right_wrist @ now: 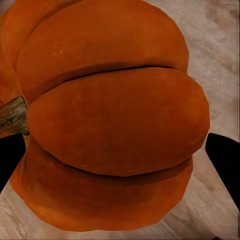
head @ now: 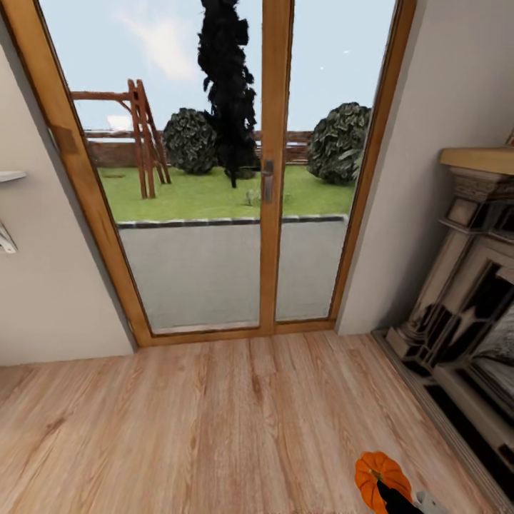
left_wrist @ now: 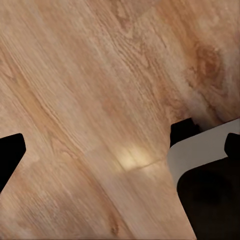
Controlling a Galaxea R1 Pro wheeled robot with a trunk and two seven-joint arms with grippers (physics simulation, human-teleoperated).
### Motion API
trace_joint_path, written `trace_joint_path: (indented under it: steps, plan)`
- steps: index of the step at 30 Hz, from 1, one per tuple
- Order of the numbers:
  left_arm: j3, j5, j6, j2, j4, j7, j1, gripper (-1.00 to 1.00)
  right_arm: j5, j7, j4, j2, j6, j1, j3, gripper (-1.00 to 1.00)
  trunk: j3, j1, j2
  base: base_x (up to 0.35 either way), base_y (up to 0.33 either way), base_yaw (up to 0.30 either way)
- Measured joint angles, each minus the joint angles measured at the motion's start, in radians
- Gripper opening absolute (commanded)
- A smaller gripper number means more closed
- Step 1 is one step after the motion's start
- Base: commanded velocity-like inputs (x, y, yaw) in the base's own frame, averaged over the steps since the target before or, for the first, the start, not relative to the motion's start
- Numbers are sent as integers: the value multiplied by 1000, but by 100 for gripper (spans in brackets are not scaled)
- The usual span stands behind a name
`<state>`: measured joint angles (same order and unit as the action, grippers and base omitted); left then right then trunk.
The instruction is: Place each of the two pumpkins and all three candles from the living room inside a cabinet in the living room (use any cabinet), then make sure every cabinet is closed, and position the cauldron so it is next to a table in the living room.
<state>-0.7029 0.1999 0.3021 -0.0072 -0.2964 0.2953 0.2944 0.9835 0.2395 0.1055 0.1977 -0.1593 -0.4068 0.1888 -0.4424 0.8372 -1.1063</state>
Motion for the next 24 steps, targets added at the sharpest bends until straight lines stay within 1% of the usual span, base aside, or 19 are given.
trace_joint_path:
  steps: [5, 8, 11, 13, 15, 19, 23, 24]
  plan:
    - [1, 3, -130, -3, 94, -1, -7, 100, 0, 0, 0, 0, 0, 0, 0, -100, -3, 0, 0, 0, 0, -255]
    - [1, 2, -167, -4, 125, -2, -7, 100, 0, 0, 0, 0, 0, 0, 0, -100, -5, 0, 0, 0, 0, -255]
    - [2, 4, -175, 1, 131, -2, -8, 100, -1, 0, 0, 0, 0, 0, 0, -100, -8, 0, 0, 0, 0, -255]
    - [4, 5, -177, 10, 133, -2, -7, 100, -1, 0, 0, 0, 0, 0, 0, -100, -9, 0, 0, 0, 0, -256]
    - [6, 7, -178, 13, 140, -1, -10, 100, -1, 0, 0, 0, 0, 0, 0, -100, -11, 0, 0, 0, 0, -254]
    - [5, 5, -178, 13, 189, -1, -12, 100, -1, 0, 0, 0, -2, 0, 1, -100, -14, 0, 0, 0, 0, -251]
    - [5, 5, -178, 14, 205, -1, -13, 100, -5, 1, 0, 0, -3, 0, 2, -100, -18, 0, 0, 0, 0, -249]
    - [5, 5, -178, 14, 206, -1, -13, 100, -14, 0, 0, 1, -3, 0, 3, -100, -19, 0, 0, 0, 0, -240]
